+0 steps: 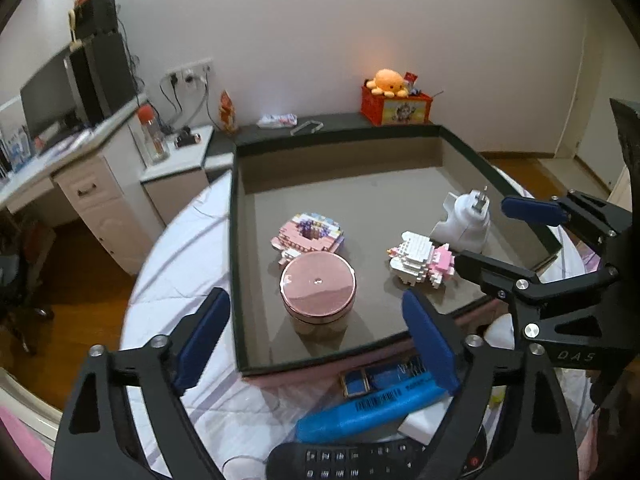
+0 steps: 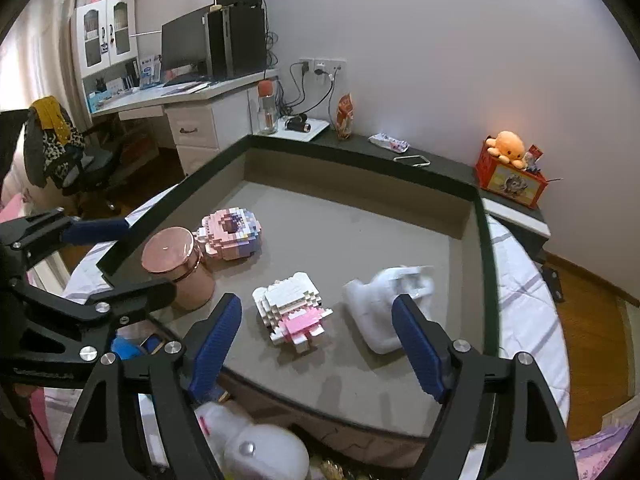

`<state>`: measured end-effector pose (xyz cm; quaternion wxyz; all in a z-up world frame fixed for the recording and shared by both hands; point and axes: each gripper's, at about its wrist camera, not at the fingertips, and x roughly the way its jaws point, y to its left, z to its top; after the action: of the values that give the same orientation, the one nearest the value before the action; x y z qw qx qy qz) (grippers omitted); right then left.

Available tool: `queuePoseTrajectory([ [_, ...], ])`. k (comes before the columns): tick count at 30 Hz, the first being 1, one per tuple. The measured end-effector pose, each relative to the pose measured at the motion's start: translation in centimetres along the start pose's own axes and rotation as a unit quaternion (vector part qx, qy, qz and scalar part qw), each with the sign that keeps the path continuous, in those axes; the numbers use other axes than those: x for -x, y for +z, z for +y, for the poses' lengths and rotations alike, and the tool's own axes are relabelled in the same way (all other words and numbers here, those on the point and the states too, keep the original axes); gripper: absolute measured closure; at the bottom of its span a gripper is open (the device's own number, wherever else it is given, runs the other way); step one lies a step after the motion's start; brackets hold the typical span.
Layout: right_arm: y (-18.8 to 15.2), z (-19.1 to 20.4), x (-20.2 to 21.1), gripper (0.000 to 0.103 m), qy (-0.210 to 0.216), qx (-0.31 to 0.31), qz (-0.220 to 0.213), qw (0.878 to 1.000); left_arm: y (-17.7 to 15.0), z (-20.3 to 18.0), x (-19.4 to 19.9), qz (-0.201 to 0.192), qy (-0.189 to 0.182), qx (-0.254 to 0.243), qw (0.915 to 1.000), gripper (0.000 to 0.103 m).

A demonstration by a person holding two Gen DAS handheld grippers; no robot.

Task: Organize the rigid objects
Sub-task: 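Withdraw both tools from the box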

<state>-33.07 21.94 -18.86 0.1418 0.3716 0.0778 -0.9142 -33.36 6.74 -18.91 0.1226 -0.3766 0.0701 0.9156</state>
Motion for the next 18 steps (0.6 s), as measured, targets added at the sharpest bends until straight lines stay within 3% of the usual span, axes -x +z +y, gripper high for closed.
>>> queuePoseTrajectory([
  [2,-0.1,0.2,0.9,0.022,-0.008,0.003,-0.008,1.0,-0.2,-0.1,1.3,-0.017,0.006,0.0,0.9998,0.002],
  [8,-0.7,0.5,4.4,0.014,-0.032,-0.003,-0.041,0.999,-1.1,-0.4,5.1,-0.052,0.018,-0.004,0.9985,0.0],
  [10,-1.0,0.6,5.5,0.0,-0.037,-0.005,-0.053,0.998,-1.7,-0.6,6.2,-0.06,0.023,-0.007,0.9979,0.0],
  [18,-3.6,0.7,11.0,0.0,-0.056,-0.039,-0.11,0.992,-3.9,-0.5,11.1,-0.114,0.045,0.02,0.9923,0.0],
])
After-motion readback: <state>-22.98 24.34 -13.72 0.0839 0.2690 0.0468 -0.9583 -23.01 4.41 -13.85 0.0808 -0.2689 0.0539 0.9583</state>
